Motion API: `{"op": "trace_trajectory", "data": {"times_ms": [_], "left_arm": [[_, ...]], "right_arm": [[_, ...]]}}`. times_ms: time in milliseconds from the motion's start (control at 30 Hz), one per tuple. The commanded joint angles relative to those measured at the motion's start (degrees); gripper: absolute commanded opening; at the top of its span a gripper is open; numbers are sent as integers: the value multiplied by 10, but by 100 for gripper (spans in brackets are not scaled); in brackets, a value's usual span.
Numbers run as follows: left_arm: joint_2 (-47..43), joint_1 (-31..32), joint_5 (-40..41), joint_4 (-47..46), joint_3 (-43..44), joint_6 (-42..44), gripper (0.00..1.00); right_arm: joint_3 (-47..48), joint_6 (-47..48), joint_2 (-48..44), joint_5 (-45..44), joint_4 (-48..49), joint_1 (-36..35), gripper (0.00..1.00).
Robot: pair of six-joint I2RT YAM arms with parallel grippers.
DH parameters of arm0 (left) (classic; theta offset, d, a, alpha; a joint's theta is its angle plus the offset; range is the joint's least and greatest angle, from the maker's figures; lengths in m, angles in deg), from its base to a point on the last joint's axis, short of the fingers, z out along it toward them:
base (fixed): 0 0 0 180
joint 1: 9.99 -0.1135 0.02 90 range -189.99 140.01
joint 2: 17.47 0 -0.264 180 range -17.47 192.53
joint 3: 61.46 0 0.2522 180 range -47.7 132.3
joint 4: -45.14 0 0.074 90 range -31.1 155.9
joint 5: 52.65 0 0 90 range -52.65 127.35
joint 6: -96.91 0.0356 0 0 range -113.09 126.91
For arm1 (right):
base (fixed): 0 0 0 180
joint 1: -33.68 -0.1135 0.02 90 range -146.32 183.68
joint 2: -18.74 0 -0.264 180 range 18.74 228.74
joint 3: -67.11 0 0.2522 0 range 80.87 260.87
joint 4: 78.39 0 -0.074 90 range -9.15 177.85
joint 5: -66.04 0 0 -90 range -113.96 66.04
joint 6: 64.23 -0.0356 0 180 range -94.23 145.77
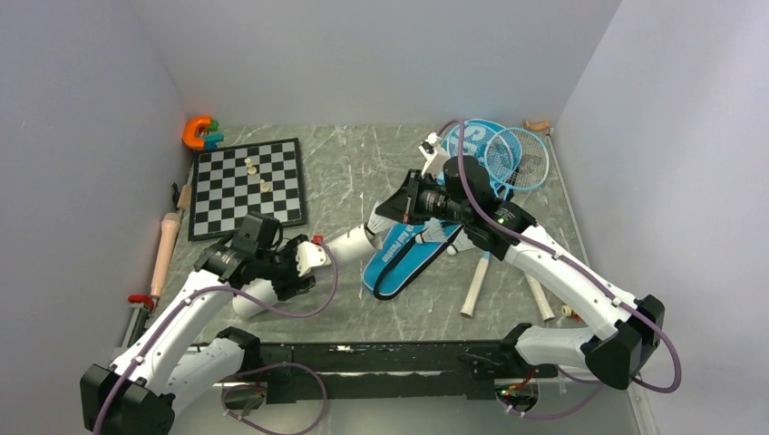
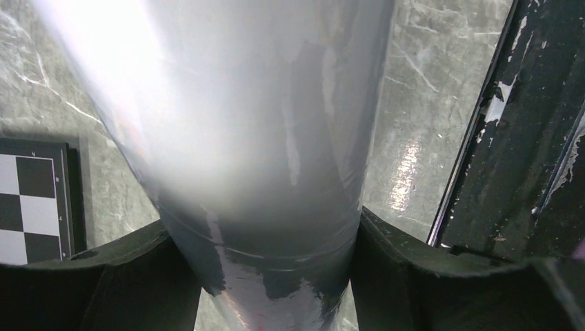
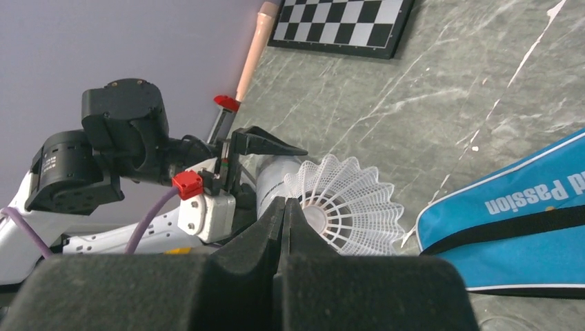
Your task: Pack up the badminton gear
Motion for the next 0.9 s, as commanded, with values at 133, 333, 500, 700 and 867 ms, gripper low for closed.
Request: {"op": "trace_trajectory", "data": {"times_ms": [133,333,500,700,867], "left_arm": [[-17,2,-55,-12,36,-18,19],[-42,2,-67,-2,30,-38,19],[-78,2,-69,-20,26,-40,17],[-66,2,-71,-16,27,-37,10],[-61,2,-73,-12,34,-34,11]], "right_arm": [[-3,-35,-3,-32,38,-31,0],[-40,-77,-36,-15,78,-32,2],[-66,-94,-61,8,110,-32,37],[-47,-69,-85,11,70,-32,66],[-24,-37,-117,-6,22,-25,75]]}}
